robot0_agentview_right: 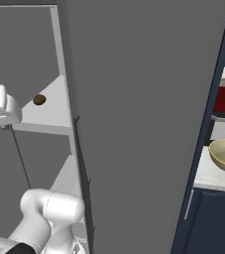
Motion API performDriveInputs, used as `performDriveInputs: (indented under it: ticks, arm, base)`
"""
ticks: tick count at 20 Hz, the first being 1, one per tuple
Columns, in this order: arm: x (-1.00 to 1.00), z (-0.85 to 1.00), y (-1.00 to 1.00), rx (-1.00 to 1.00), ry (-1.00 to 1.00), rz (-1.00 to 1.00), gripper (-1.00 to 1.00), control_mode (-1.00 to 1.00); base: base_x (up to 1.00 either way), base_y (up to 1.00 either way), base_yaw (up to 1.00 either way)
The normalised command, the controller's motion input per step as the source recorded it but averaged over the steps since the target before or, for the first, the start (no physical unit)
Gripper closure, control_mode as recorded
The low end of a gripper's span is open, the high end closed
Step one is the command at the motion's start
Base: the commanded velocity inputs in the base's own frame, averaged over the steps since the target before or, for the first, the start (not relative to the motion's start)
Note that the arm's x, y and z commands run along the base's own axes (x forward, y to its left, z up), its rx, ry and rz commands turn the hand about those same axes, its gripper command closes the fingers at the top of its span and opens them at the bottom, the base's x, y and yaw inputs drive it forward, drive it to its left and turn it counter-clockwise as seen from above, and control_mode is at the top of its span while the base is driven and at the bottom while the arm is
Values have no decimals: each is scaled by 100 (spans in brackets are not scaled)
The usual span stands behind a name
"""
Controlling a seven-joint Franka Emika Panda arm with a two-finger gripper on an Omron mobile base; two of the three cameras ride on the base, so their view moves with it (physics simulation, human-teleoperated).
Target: Take the pear, fish, and kiwi from the freezer and place them in the bowl on the counter.
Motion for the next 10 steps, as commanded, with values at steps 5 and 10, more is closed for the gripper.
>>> performDriveInputs:
  ticks: [5,10]
  arm:
    - [66,0,11,0,-1,7,-100,-100]
    - [57,-7,16,0,0,6,-100,-100]
  base:
    - [0,0,0]
    - [0,0,0]
